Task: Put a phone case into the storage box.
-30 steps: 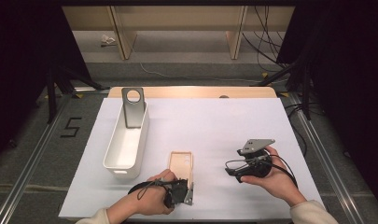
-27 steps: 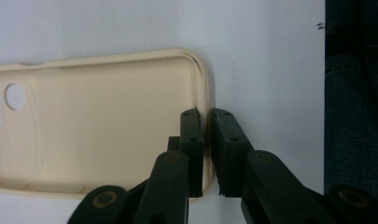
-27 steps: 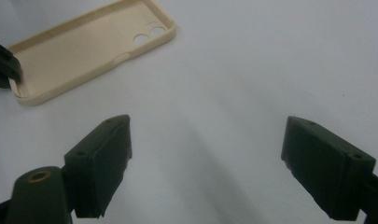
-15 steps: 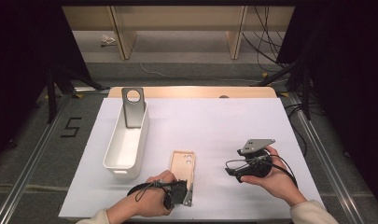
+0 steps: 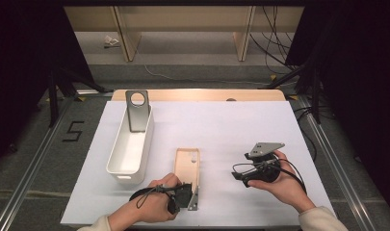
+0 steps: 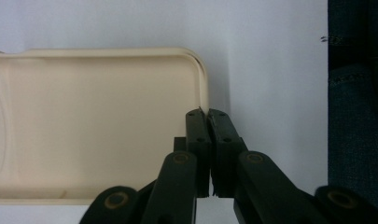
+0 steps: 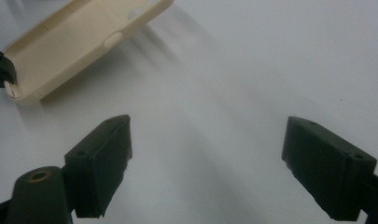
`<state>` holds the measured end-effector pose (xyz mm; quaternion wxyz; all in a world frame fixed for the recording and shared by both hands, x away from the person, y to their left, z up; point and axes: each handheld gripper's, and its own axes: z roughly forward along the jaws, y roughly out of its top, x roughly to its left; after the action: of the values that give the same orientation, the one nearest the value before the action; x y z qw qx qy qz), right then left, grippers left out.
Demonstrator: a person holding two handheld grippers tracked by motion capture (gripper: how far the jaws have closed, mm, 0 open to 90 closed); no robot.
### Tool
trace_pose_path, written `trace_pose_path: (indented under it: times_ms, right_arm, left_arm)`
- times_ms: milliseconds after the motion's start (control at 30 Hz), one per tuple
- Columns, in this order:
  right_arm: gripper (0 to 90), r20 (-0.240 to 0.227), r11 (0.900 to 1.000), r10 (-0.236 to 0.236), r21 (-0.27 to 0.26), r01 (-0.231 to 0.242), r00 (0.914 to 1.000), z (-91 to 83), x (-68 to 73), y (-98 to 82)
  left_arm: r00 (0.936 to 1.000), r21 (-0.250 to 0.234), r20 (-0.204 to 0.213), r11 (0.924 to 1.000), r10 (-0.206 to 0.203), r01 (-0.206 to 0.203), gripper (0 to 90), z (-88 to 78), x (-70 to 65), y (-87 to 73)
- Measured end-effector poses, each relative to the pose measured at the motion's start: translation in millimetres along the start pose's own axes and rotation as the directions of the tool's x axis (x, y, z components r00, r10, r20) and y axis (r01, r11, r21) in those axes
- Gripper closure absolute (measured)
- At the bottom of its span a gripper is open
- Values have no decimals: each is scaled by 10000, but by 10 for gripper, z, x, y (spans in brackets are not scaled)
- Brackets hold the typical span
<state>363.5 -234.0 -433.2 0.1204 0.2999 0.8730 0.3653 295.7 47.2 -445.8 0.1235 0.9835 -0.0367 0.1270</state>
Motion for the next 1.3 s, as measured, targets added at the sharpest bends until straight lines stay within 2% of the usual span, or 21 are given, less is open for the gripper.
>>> trace_pose_path:
  times_ms: [33,100,133,200,233,333,400,433,467,533,600,733,800,967,1067,1133,1267,1300]
  right_arm:
    - [168,9,10000,38,-72,-38,10000,3,3,7]
    - [169,-33,9998,137,-165,-138,9999,14,10,26]
    - [169,-48,9995,204,-223,-205,9998,21,18,39]
    - [171,-100,9989,277,-379,-280,9996,40,38,71]
    - [173,-103,9984,324,-458,-328,9994,49,52,90]
    - [181,-160,9967,396,-699,-406,9991,86,83,149]
    - [203,-256,9937,660,-893,-681,9975,112,92,185]
    - [204,-348,9915,810,-989,-841,9961,124,92,202]
    - [207,-396,9897,931,-1054,-968,9949,134,92,220]
    - [218,-463,9867,1082,-1166,-1129,9931,159,93,260]
    - [224,-554,9836,1220,-1267,-1282,9910,198,93,304]
    - [235,-707,9793,1459,-1313,-1542,9868,298,85,387]
    - [245,-679,9776,1594,-1283,-1670,9849,343,76,425]
    - [262,-974,9676,2015,-1346,-2135,9746,430,39,493]
    - [269,-1138,9616,2287,-1287,-2426,9668,487,22,518]
    - [281,-1306,9575,2445,-1236,-2605,9608,525,16,528]
    - [310,-1449,9565,2517,-1137,-2688,9569,589,24,554]
    - [315,-1503,9558,2544,-1116,-2721,9553,599,26,561]
  left_arm:
    - [9997,-54,-164,9998,168,-169,874,-11,12,7]
    - [9999,-68,-122,10000,-38,37,874,-19,3,8]
    - [9994,-90,-284,9998,184,-186,874,-28,20,15]
    - [9996,-102,-265,9999,92,-95,874,-34,16,19]
    - [9997,-247,-241,9997,-100,94,874,-30,4,20]
    - [9995,-208,-280,9997,141,-147,874,-43,20,40]
    - [9995,-382,-300,9993,-19,7,875,-41,6,52]
    - [9998,-318,-171,9995,-86,81,874,-44,0,59]
    - [9992,-274,-346,9994,212,-222,874,-56,17,73]
    - [9995,-389,-304,9992,63,-75,874,-57,3,89]
    - [9988,-349,-389,9989,311,-324,874,-73,15,110]
    - [9984,-489,-497,9983,279,-304,875,-83,9,137]
    - [9979,-411,-471,9981,439,-458,875,-85,15,152]
    - [9982,-374,-414,9983,440,-455,875,-81,-3,191]
    - [9969,-456,-538,9972,572,-596,874,-86,5,215]
    - [9968,-415,-473,9969,643,-662,875,-93,1,229]
    - [9962,-458,-516,9963,706,-730,875,-96,-5,253]
    - [9968,-382,-418,9968,686,-702,875,-96,-7,256]
